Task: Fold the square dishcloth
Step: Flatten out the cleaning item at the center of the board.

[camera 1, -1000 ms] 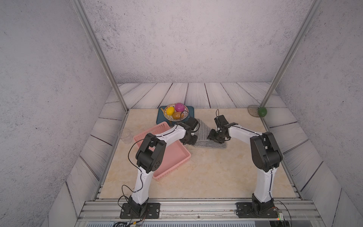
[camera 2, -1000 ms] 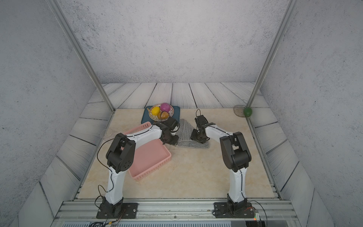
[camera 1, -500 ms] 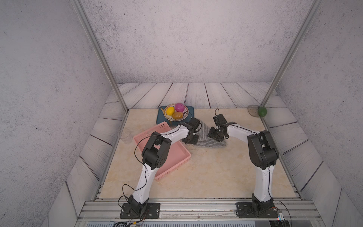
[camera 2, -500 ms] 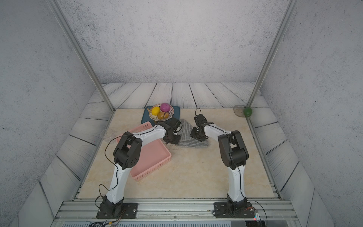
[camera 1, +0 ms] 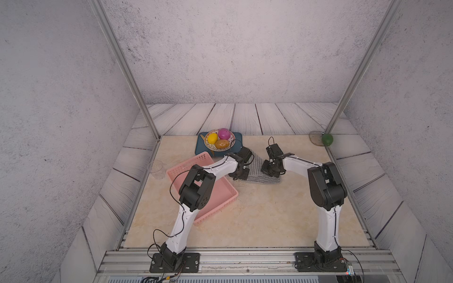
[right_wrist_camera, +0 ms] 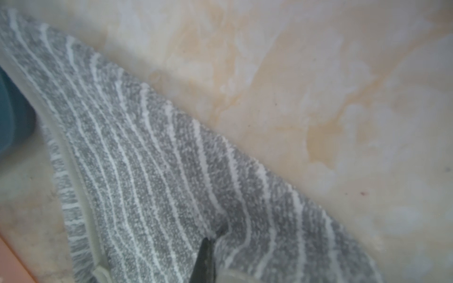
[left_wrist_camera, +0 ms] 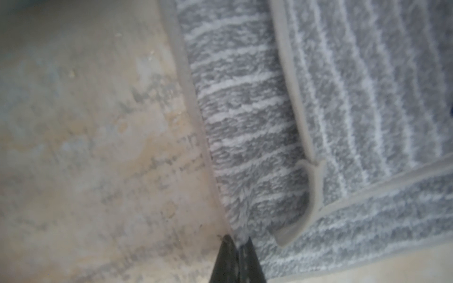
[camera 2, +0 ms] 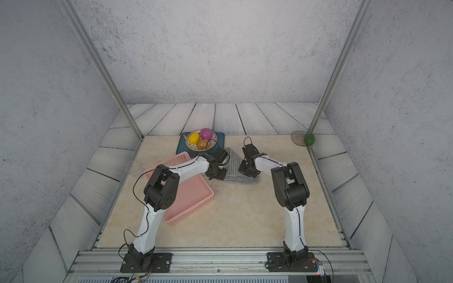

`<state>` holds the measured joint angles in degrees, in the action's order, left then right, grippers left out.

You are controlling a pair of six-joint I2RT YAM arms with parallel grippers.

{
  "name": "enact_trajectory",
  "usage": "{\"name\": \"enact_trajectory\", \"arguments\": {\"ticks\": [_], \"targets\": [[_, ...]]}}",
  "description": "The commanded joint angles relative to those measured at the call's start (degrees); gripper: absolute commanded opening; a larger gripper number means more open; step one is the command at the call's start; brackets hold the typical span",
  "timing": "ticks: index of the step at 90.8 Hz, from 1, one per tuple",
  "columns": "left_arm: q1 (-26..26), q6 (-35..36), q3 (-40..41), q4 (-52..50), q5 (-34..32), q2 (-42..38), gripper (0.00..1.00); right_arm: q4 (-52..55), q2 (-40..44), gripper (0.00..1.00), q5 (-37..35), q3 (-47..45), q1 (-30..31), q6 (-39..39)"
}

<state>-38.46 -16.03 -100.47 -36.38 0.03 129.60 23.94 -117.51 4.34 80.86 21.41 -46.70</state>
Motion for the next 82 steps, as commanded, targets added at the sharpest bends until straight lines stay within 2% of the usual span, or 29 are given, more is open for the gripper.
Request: {"name": "enact_trajectory", "arguments": {"ticks": [1,21,36,46,52,57,68,76,82], "targets": [[-2.03,-0.11,1.99,-2.27,0.52,-0.43,0.0,3.24,5.15,0.07,-1.09,-2.36,-0.35,0.83],[-5.07,-3.2,8.55,-0.2,2.48,-5.58,0.0,5.72,12.58,0.06,-1.2,-6.42,-1.93,1.58],[-7.76,-3.94,9.94,-1.3,2.27,-6.85,0.0,6.31,15.97,0.09,-1.74,-8.54,-5.11,2.24],[-8.93,-4.71,10.82,-1.25,2.16,-7.21,0.0,5.97,15.45,0.16,-0.24,-8.59,-8.15,2.99],[-9.24,-5.0,11.28,-1.07,2.24,-7.41,0.0,5.36,14.25,0.25,1.27,-7.95,-9.73,3.46],[-9.35,-5.19,11.57,-1.06,2.25,-7.51,0.0,5.16,12.86,0.32,3.11,-6.8,-11.06,3.69],[-9.6,-5.57,11.93,-0.84,2.42,-7.76,0.0,2.33,10.19,0.4,8.95,-5.36,-12.84,4.08],[-9.79,-5.92,12.41,-0.59,2.28,-8.31,0.12,1.55,8.06,0.46,13.18,-2.68,-13.51,5.5],[-9.79,-6.36,13.16,-0.21,2.0,-9.15,0.29,4.27,7.23,0.49,13.25,0.0,-13.51,7.59]]}}
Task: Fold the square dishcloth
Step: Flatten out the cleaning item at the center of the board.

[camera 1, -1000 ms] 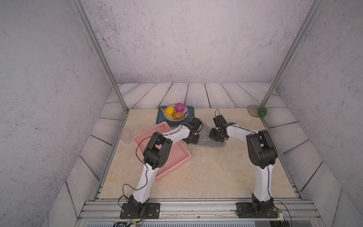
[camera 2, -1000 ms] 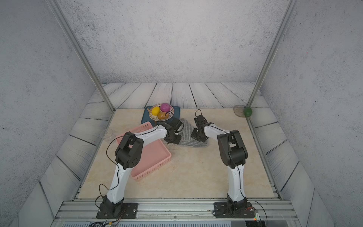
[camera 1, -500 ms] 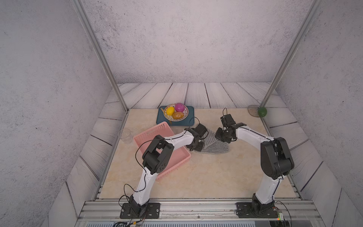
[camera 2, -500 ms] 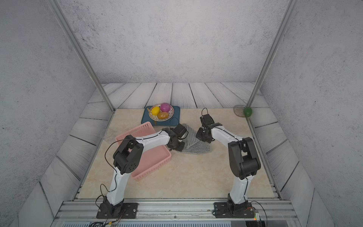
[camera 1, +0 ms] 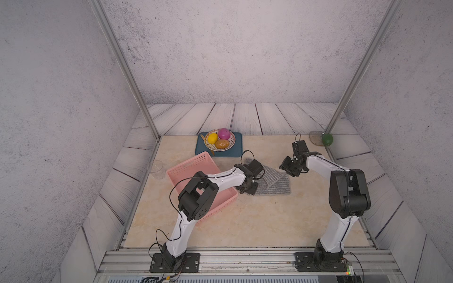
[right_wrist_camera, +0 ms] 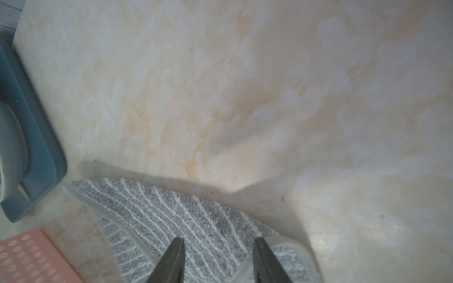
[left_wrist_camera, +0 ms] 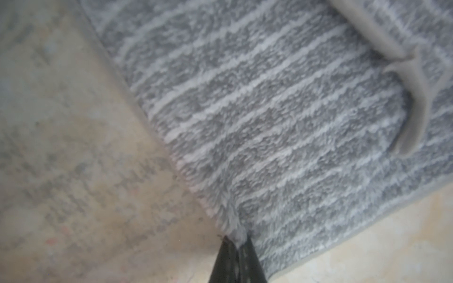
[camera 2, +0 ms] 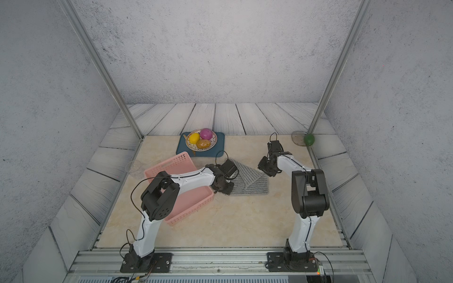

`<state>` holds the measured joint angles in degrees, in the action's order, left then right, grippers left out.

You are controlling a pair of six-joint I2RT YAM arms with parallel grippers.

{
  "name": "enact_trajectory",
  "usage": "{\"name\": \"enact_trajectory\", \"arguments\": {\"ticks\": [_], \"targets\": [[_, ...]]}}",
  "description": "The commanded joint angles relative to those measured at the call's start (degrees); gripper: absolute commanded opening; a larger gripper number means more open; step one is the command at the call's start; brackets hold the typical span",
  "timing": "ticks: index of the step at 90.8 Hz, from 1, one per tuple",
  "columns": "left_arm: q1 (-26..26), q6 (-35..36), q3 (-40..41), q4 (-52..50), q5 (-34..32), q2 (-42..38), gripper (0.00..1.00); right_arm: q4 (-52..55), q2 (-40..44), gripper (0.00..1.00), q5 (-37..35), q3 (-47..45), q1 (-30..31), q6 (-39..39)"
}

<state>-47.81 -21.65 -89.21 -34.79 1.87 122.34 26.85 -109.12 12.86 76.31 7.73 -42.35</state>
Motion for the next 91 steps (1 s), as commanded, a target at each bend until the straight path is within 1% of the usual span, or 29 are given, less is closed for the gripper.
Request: {"name": "enact_trajectory", "arguments": {"ticks": [1,5,11,16,19,32,41,49,63,75,91], "targets": [[-0.44,-0.84,2.01,-1.71,0.12,-2.09,0.31,1.8,-1.17,0.49,4.5,4.81,0.13,3.55],[-0.44,-1.03,2.37,-1.34,0.07,-2.82,0.41,3.58,-0.35,0.49,3.06,5.3,0.16,4.83],[-0.44,-1.49,2.98,-0.81,-0.03,-4.15,0.48,6.37,2.06,0.5,-0.83,4.87,0.23,6.56],[-0.44,-1.72,3.47,-0.29,-0.05,-5.37,0.54,9.09,4.47,0.62,-4.56,4.22,0.68,8.25],[-0.44,-1.97,3.76,0.06,-0.14,-6.11,0.57,10.72,5.84,0.64,-6.75,3.6,1.07,9.26],[-0.44,-3.43,5.56,2.29,-0.48,-9.5,0.6,14.75,11.08,0.64,-13.52,-0.75,4.2,12.14],[-0.35,-4.54,7.05,4.22,-0.42,-11.47,0.6,16.56,12.85,0.64,-17.8,-3.37,8.55,13.34],[-0.19,-5.15,8.32,6.13,0.48,-12.44,0.57,17.8,12.72,0.64,-20.98,-4.72,13.13,13.61],[0.09,-6.13,9.76,9.2,4.09,-11.94,0.49,16.41,10.74,0.63,-20.49,-5.46,18.94,13.83],[0.09,-6.93,10.28,11.24,7.28,-10.56,0.44,15.48,7.63,0.59,-19.35,-4.16,20.7,14.18],[0.29,-7.54,10.35,12.21,8.0,-7.95,0.33,14.08,4.42,0.52,-19.12,-3.26,20.9,14.31]]}}
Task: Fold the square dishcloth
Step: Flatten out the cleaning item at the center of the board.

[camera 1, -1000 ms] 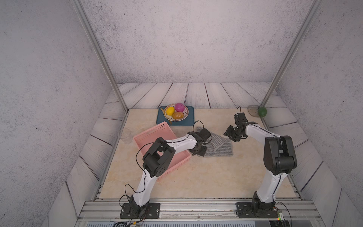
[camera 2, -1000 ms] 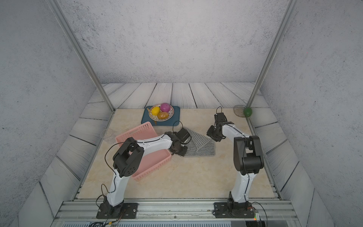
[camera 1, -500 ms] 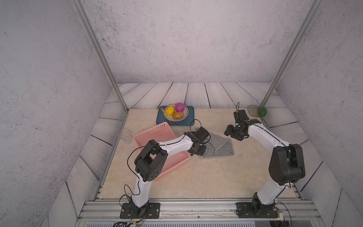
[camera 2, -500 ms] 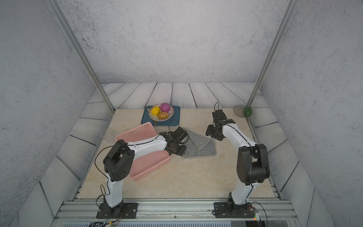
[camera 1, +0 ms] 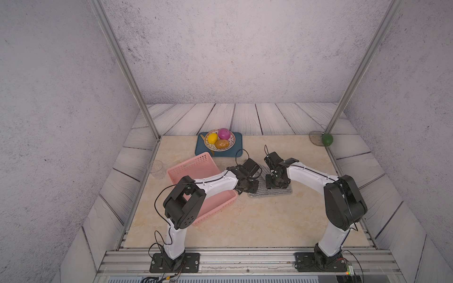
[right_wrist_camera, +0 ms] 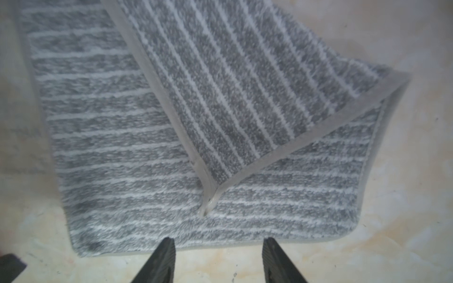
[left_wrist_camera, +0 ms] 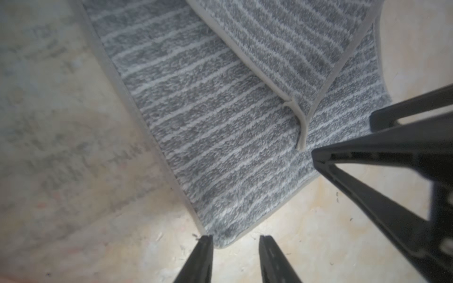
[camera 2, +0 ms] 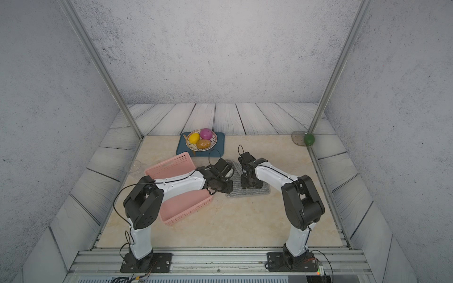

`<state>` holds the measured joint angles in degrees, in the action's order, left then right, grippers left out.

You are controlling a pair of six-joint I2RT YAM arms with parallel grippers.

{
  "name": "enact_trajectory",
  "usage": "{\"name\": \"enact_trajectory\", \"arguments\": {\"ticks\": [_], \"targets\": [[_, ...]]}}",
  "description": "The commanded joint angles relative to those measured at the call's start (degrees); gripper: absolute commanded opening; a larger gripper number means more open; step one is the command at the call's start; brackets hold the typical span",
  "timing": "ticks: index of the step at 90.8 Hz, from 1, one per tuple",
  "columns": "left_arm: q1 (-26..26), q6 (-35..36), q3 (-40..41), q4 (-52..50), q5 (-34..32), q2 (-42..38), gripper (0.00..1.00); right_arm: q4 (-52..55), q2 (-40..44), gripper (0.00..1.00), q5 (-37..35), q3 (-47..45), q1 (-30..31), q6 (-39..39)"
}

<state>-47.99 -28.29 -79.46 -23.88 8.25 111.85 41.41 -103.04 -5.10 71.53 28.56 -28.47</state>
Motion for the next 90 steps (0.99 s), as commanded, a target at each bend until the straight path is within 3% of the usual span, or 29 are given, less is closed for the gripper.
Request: {"name": "enact_trajectory", "arguments": {"ticks": [1,26,68,90], "targets": [[0.54,-0.98,0.61,1.43,1.69,2.74,0.32,-0.51,-1.87,0.51,-1.1,1.65,0.08,0.43],[1.23,-2.96,1.59,3.6,3.61,5.68,0.26,-1.05,-6.32,0.44,-2.18,4.3,0.1,0.26],[1.82,-2.91,2.23,2.92,3.35,5.92,0.18,0.61,-9.51,0.15,-5.74,6.87,0.07,-1.13],[2.1,-2.82,2.63,2.65,3.14,5.65,0.08,4.6,-7.76,0.01,-11.77,9.48,-0.06,-0.36]]}}
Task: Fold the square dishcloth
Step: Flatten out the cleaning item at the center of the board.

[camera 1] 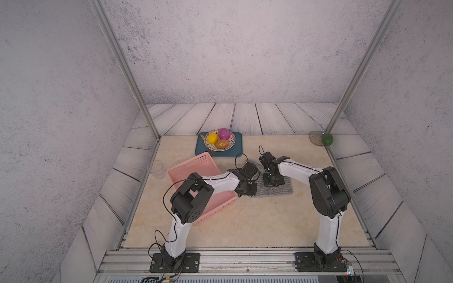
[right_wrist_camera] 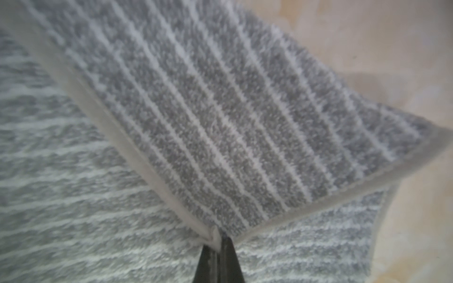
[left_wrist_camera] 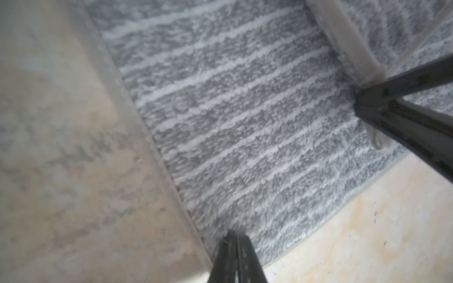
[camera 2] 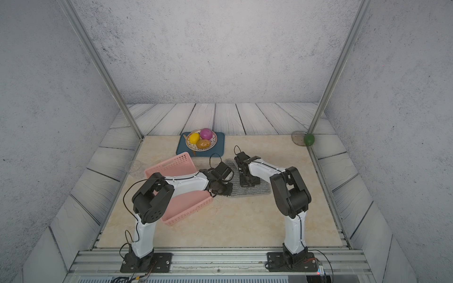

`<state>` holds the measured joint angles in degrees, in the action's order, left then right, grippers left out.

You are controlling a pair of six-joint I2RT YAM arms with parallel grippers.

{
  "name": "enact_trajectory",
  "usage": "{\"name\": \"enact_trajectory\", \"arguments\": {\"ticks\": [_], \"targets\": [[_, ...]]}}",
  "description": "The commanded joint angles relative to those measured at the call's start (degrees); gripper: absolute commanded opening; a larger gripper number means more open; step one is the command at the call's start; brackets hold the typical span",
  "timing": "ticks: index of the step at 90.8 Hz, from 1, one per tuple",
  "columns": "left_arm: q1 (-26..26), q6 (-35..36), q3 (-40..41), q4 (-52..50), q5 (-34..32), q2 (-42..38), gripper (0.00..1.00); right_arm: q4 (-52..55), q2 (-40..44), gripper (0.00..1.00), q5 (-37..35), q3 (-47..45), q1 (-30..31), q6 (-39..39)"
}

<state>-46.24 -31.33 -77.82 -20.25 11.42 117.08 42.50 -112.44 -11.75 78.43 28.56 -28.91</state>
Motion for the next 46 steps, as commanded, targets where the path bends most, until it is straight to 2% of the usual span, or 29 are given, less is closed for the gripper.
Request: {"name": "enact_trajectory", "arguments": {"ticks": [1,18,46], "targets": [[0.36,0.22,1.0,-1.0,-0.06,0.43,0.08,3.71,1.67,0.01,-5.39,2.85,-0.03,0.17],[0.52,0.24,1.53,-1.13,-0.34,0.24,0.03,6.82,0.36,0.0,-9.99,8.37,-1.05,1.9],[0.69,0.48,1.55,-1.29,-0.52,-0.09,0.03,10.7,-8.33,0.0,-9.81,23.44,-4.78,6.1]]}}
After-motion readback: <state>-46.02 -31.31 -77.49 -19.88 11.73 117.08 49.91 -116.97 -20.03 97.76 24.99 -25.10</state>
